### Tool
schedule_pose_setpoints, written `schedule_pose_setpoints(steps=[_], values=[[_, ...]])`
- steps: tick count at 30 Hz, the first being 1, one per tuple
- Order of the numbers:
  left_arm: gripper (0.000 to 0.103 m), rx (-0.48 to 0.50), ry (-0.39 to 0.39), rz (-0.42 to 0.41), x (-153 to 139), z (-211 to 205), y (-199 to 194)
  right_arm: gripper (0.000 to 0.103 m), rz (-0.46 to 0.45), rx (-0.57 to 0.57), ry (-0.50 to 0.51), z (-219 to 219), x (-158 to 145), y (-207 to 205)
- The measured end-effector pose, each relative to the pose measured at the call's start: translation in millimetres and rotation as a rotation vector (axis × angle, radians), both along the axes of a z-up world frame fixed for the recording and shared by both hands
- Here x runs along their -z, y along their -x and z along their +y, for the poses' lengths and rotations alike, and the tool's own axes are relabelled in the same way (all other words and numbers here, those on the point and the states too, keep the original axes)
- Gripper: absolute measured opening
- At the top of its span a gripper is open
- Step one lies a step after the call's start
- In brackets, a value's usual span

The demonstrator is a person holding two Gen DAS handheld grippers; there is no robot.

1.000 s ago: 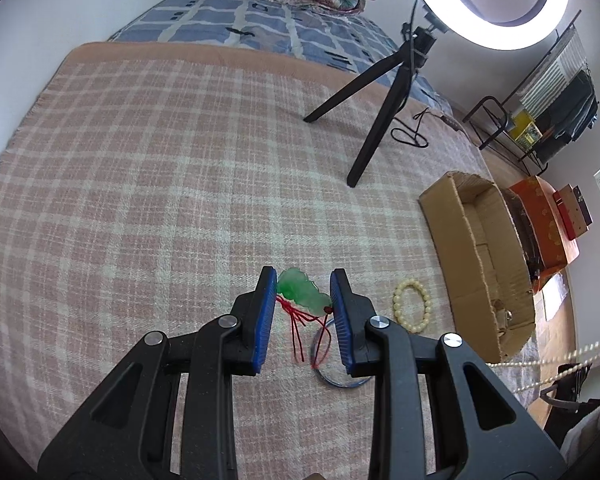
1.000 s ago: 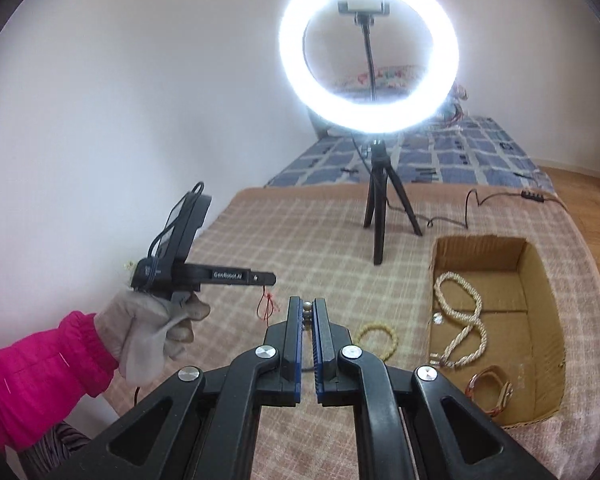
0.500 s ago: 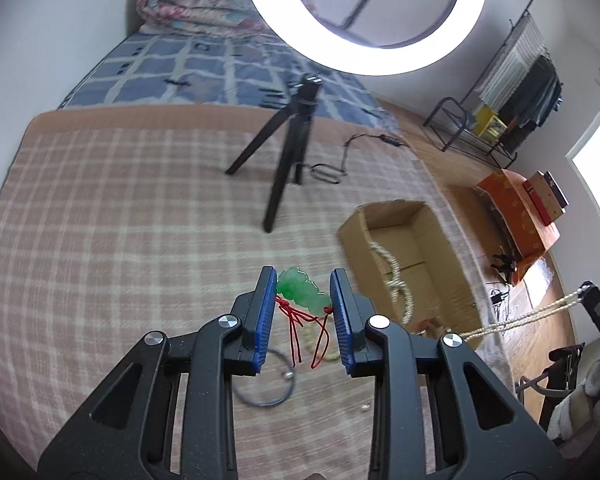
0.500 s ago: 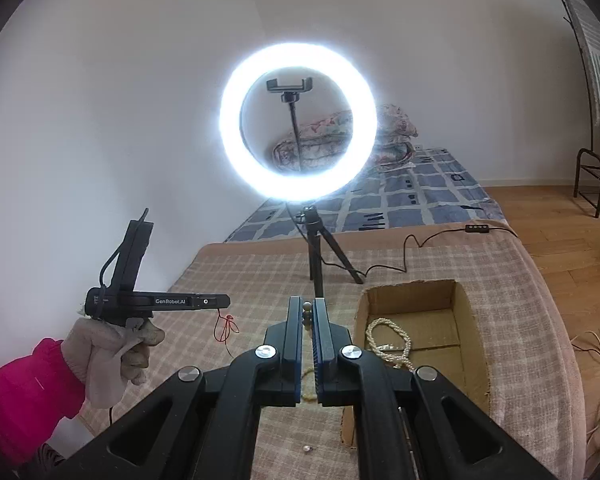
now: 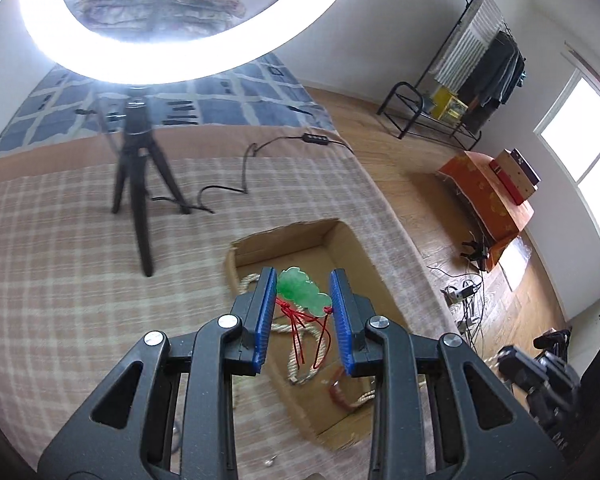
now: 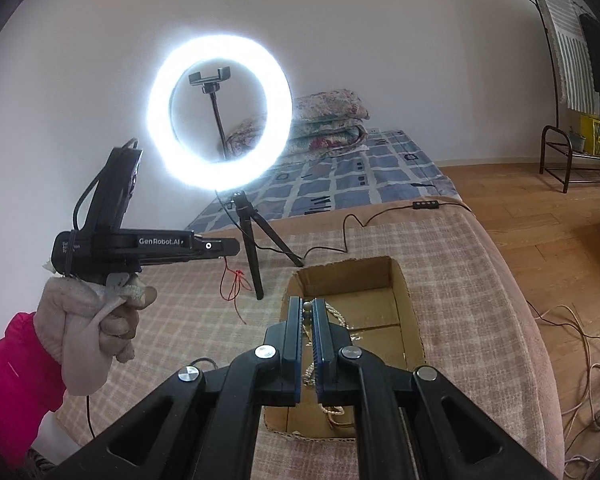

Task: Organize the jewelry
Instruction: 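Carry the pearl strand with the right tool while the left tool carries the pendant over the box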

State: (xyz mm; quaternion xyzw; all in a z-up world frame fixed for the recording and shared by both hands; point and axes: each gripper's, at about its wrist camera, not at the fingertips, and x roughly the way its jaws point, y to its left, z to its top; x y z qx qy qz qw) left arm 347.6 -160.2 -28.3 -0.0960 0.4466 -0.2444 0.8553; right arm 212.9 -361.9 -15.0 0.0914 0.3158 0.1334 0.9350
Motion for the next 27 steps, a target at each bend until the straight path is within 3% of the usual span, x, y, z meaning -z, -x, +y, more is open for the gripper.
schedule_pose_setpoints(steps=[13,22,26,27], values=[[0.027,0.073,-0.053,0.041,38.6,-85.9,-17.1,0.002,0.081,0.0,0.015,-7.9,29.6,-10.8],[0.027,0.083,-0.084,0.035,43.8,-101.9,-14.7,0.002,0.115,-0.002,0.028,-10.9,40.4,-12.0],[0.027,0.072,-0.082,0.025,41.2,-101.6,-15.7,0.008,0.117,-0.009,0.027,-11.6,41.0,-10.9],[0.029,0.071,-0.081,0.023,40.1,-101.1,-15.8,0.014,0.117,-0.012,0.028,-11.3,40.7,-10.3]])
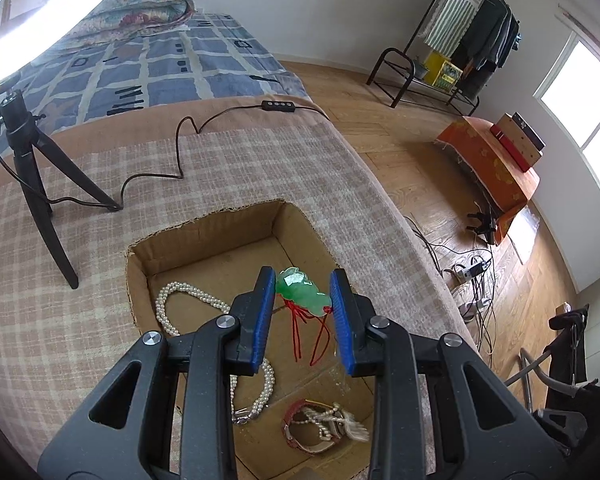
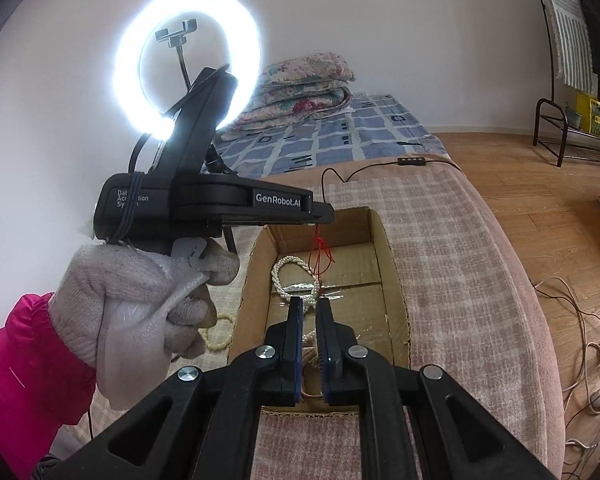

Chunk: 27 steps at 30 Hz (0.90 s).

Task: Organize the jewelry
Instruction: 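Carry the pearl strand with the right tool while the left tool carries the pendant over the box, then open the right tool over the box while the left tool releases the pendant into it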

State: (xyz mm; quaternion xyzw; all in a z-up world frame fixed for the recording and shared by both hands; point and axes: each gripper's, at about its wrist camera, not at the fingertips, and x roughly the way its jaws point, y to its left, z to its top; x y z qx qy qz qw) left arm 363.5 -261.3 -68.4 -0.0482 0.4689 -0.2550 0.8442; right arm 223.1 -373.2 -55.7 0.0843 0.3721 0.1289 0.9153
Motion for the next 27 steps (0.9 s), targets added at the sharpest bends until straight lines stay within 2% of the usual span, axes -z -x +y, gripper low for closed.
schedule_pose_setpoints(steps=[1,2,4,5,8,11,13,17,23,27], values=[[0.035,-0.003,-0.001,-0.004,-1.2,1.0,0.3,0.03,-0.005,0.002,0.002,0.6,-0.6,0.8],[0.039,-0.007,-0.002,-0.009,-2.6,1.8,0.6,0.038,-0.015,0.006,0.008,1.6,-1.9,2.4],[0.049,-0.01,-0.001,-0.018,-6.0,3.6,1.3,0.043,-0.017,-0.003,0.015,4.3,-3.5,2.4],[0.05,-0.006,-0.001,-0.024,-7.5,3.9,1.5,0.054,-0.019,-0.008,0.021,5.9,-4.2,2.9],[0.063,-0.007,-0.022,-0.04,-11.4,5.4,1.8,0.075,-0.05,0.012,0.057,9.9,-8.0,6.8],[0.069,-0.027,-0.024,-0.05,-15.1,11.4,1.9,0.089,-0.067,0.022,0.077,12.1,-11.9,9.2],[0.073,-0.041,-0.028,-0.051,-16.7,16.6,1.7,0.093,-0.076,0.031,0.094,13.8,-14.3,10.6],[0.073,-0.044,-0.043,-0.069,-23.0,31.0,7.0,0.103,-0.088,0.06,0.132,17.3,-17.5,12.7],[0.073,-0.058,-0.058,-0.097,-35.5,69.2,17.8,0.103,-0.111,0.081,0.188,26.8,-23.3,15.7],[0.073,-0.088,-0.056,-0.114,-42.4,100.2,22.4,0.103,-0.115,0.065,0.191,33.6,-23.4,18.1]])
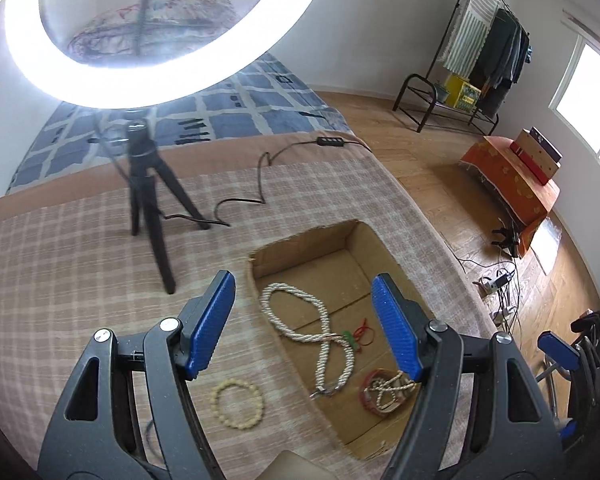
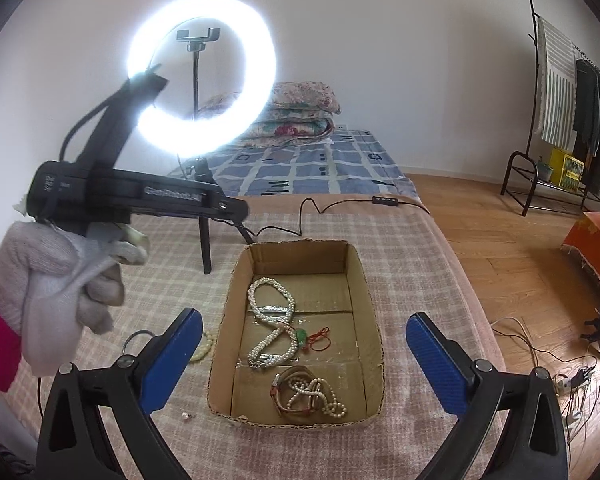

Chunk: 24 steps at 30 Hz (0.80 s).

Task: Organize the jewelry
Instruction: 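Open the right tool over the box while the left tool releases the pendant into it, then withdraw both tools from the box toward the remaining bangle and loose pearl earring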

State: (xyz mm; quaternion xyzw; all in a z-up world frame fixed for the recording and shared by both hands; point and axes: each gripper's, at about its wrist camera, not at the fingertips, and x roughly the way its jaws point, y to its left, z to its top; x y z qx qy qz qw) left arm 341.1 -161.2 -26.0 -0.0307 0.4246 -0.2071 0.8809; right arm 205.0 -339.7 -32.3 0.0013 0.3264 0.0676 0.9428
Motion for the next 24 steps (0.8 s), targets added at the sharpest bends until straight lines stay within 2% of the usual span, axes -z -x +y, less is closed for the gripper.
schedule_pose_setpoints(steps=[7,13,15,19,24], values=[[0.073,-0.047,0.008,-0.02,-8.9,53.5,11.9,0.103,-0.029,-0.043,-0.001,15.6,-6.9,10.6],[0.073,-0.058,0.015,0.001,-0.9,90.4,29.9,0.101,-0.038,-0.111,-0.017,33.3,-8.9,24.2],[0.073,-0.055,0.012,0.016,6.7,101.5,37.5,0.099,-0.029,-0.142,-0.021,39.4,-6.5,28.5],[0.073,-0.047,0.0,0.069,28.0,119.2,53.2,0.088,0.012,-0.205,-0.041,51.6,3.5,34.0],[0.073,-0.029,-0.055,0.142,62.9,132.9,68.7,0.079,0.073,-0.29,-0.01,78.6,24.6,43.7]])
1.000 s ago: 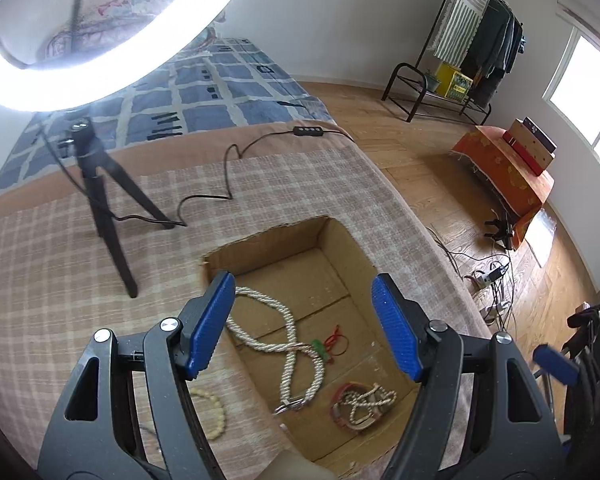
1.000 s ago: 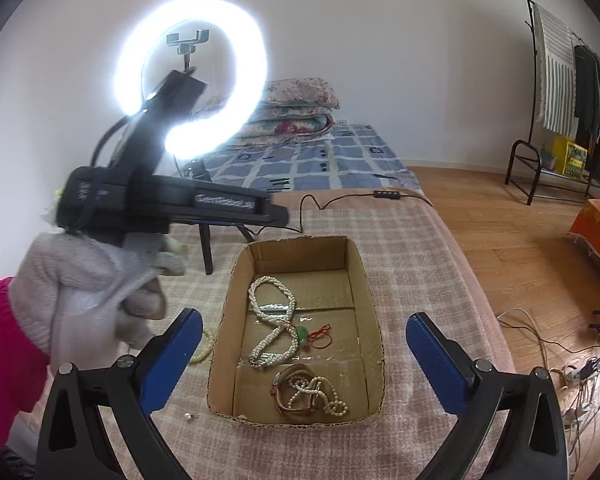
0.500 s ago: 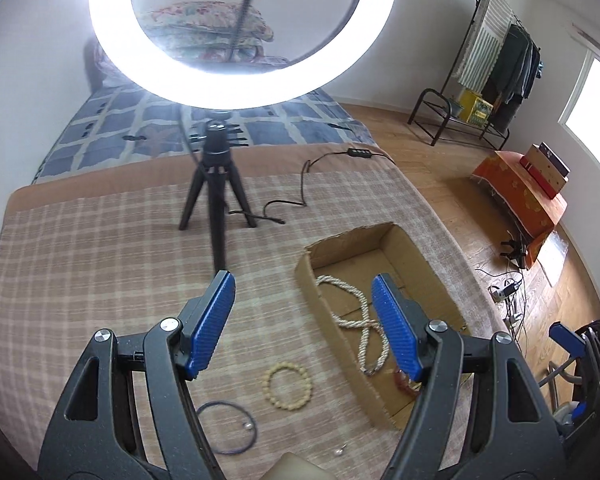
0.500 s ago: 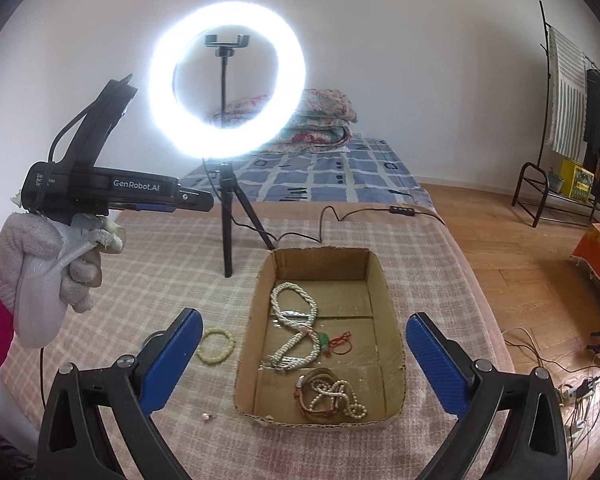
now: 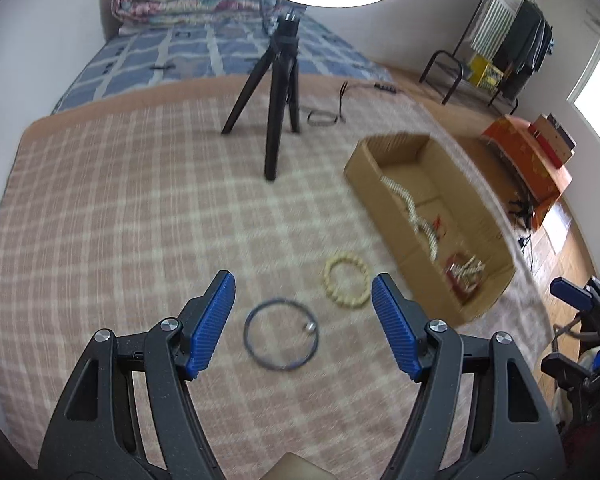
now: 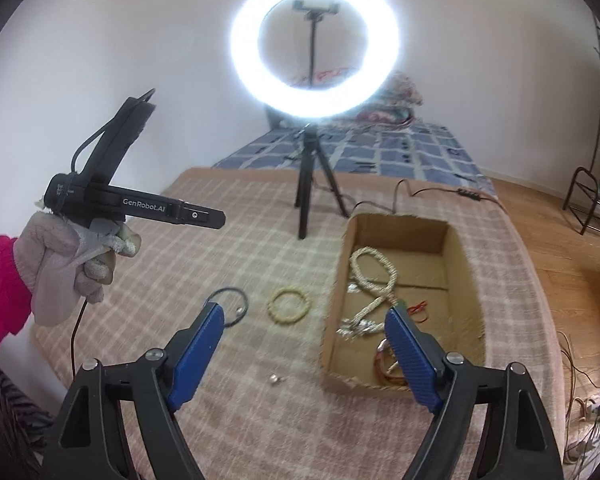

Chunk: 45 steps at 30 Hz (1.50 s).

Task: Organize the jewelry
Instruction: 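Withdraw both tools from the box toward the remaining bangle and loose pearl earring, then close the left tool on the dark blue bangle rim while the right tool moves to the pearl earring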

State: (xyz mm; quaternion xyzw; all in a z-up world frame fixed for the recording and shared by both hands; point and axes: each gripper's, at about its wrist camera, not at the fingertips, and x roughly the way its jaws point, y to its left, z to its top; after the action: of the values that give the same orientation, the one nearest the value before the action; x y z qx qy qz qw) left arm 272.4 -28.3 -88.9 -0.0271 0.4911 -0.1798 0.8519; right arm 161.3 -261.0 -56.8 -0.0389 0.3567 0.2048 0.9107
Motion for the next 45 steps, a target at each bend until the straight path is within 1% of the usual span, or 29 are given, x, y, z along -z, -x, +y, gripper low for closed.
schedule_pose_setpoints(steps=[3,5,7,9,13,15,17,18,21,23,24,27,31,36,38,41,45], values=[[0.073,-0.001,-0.019,0.045,22.5,8.0,8.7,0.069,0.05,-0.059,0.019,15.2,16.7,3.4],[0.073,0.003,-0.016,0.077,37.1,13.9,13.1,0.06,0.087,-0.094,0.035,24.7,28.9,4.6],[0.073,-0.012,-0.021,0.12,54.2,20.3,14.9,0.054,0.126,-0.111,0.04,30.1,40.5,4.7],[0.073,-0.026,-0.023,0.142,63.2,24.9,14.6,0.051,0.165,-0.117,0.037,33.0,51.6,4.4],[0.056,-0.052,-0.022,0.163,73.3,32.8,10.8,0.046,0.207,-0.121,0.059,39.6,70.0,2.1],[0.055,-0.062,-0.009,0.175,77.6,36.3,7.8,0.043,0.23,-0.125,0.067,42.2,79.7,1.2],[0.051,-0.066,-0.005,0.19,83.3,38.5,5.6,0.04,0.26,-0.128,0.06,42.5,88.4,-0.5],[0.048,-0.068,-0.008,0.195,85.8,39.4,4.3,0.039,0.274,-0.122,0.057,42.6,92.6,-1.9],[0.048,-0.071,-0.025,0.203,92.3,39.8,0.3,0.038,0.314,-0.096,0.036,39.3,103.8,-9.2],[0.046,-0.068,-0.021,0.211,95.9,39.9,-1.5,0.036,0.342,-0.074,0.016,37.5,110.1,-15.5],[0.043,-0.067,-0.024,0.213,97.3,39.6,-2.4,0.036,0.355,-0.064,0.004,36.5,113.0,-18.9],[0.042,-0.063,-0.014,0.222,101.2,38.7,-5.6,0.035,0.386,-0.037,-0.02,36.7,120.0,-27.7],[0.042,-0.054,-0.018,0.225,104.8,35.7,-8.8,0.035,0.398,-0.016,0.013,40.9,126.4,-35.3],[0.042,-0.044,-0.031,0.22,109.8,32.7,-13.4,0.033,0.418,0.003,0.022,45.6,135.9,-43.6],[0.042,-0.036,-0.05,0.211,111.6,29.1,-13.8,0.032,0.421,0.01,0.025,48.4,139.5,-46.2],[0.042,-0.009,-0.119,0.174,113.1,18.3,-12.2,0.031,0.416,0.009,0.046,52.6,141.7,-48.3],[0.034,0.009,-0.21,0.108,114.8,4.5,-9.2,0.029,0.39,0.0,0.08,58.0,141.8,-50.4]])
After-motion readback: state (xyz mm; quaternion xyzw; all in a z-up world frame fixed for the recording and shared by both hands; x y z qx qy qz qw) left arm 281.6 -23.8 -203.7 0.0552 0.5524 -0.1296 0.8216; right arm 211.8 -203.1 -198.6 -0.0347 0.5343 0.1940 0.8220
